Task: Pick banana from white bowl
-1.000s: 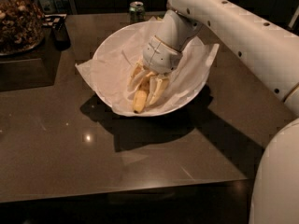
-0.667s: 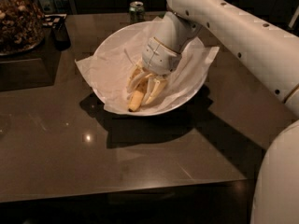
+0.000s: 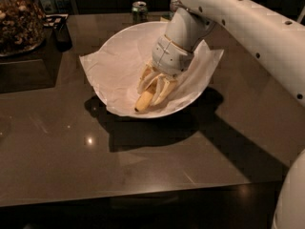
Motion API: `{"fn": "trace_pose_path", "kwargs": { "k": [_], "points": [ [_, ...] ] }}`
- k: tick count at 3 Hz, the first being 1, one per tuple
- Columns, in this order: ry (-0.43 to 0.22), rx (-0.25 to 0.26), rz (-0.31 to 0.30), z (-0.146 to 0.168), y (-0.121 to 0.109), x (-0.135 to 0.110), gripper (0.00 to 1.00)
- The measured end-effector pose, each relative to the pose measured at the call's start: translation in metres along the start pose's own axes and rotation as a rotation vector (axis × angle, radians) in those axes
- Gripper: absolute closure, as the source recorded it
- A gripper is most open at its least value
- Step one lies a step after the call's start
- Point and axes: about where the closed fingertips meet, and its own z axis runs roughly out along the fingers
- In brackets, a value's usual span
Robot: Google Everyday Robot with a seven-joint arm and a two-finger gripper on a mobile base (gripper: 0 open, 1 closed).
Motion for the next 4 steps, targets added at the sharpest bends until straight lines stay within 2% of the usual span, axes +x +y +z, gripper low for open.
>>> {"fn": "trace_pose_path", "kwargs": {
  "k": [1, 3, 4],
  "points": [
    [0.091, 0.04, 0.023, -0.032, 0.006, 0.003, 1.0],
    [0.303, 0.2, 0.023, -0.117, 0.009, -0.008, 1.0],
    [0.354, 0.278, 0.018, -0.147, 0.015, -0.024, 1.0]
  ]
}}
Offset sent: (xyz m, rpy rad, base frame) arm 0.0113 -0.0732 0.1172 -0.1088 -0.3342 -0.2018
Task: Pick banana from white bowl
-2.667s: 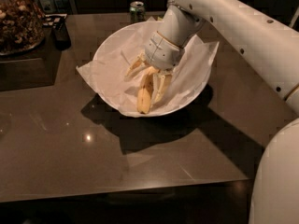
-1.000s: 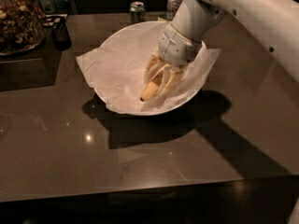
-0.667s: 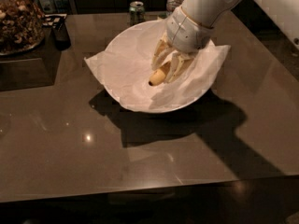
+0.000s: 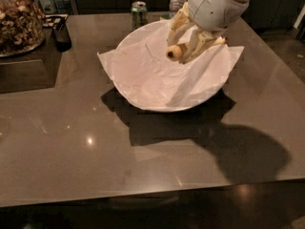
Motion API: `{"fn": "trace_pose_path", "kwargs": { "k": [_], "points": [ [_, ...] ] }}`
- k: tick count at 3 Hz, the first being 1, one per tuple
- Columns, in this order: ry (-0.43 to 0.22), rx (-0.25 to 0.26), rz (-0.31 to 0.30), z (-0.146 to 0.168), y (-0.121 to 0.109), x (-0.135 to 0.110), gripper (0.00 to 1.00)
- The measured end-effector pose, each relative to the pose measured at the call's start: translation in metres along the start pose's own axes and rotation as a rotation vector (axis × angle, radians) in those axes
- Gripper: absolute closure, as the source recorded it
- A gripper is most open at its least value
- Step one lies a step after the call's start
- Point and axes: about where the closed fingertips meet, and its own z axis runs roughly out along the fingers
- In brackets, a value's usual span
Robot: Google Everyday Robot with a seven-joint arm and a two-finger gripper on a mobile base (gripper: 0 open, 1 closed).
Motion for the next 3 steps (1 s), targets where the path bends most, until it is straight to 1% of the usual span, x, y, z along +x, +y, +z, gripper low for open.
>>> {"fn": "trace_pose_path", "kwargs": {
  "k": [1, 2, 3],
  "points": [
    [0.006, 0.064, -0.002, -0.023, -0.001, -0.004, 1.0],
    [-0.001, 0.106, 0.0, -0.042, 0.0, -0.015, 1.0],
    [0.011, 0.145, 0.034, -0.061, 0.009, -0.03, 1.0]
  ]
}}
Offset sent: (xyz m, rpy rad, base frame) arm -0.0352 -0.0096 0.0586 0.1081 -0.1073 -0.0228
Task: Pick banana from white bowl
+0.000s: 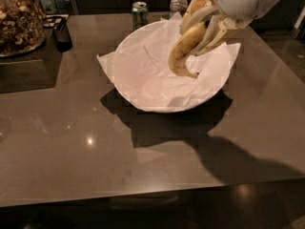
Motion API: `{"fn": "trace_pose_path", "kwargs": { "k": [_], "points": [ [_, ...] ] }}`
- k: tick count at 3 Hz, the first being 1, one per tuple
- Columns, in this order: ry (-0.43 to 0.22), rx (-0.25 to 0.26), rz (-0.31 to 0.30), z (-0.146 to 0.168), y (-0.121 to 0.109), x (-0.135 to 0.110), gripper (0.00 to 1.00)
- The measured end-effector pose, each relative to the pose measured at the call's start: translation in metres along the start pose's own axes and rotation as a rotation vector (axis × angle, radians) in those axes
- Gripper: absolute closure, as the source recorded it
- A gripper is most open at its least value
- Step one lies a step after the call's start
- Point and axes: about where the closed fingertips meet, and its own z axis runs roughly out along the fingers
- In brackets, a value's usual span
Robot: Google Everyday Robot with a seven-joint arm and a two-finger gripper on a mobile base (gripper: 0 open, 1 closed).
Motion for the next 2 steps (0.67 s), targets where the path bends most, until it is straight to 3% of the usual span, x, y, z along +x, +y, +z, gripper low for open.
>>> {"fn": "trace_pose_path", "kwargs": {
  "k": [1, 2],
  "points": [
    [0.031, 0.048, 0.045, -0.0212, 0.0118, -0.0114, 1.0],
    [0.038, 0.053, 0.049, -0.0241, 0.0136, -0.0121, 1.0]
  ]
}}
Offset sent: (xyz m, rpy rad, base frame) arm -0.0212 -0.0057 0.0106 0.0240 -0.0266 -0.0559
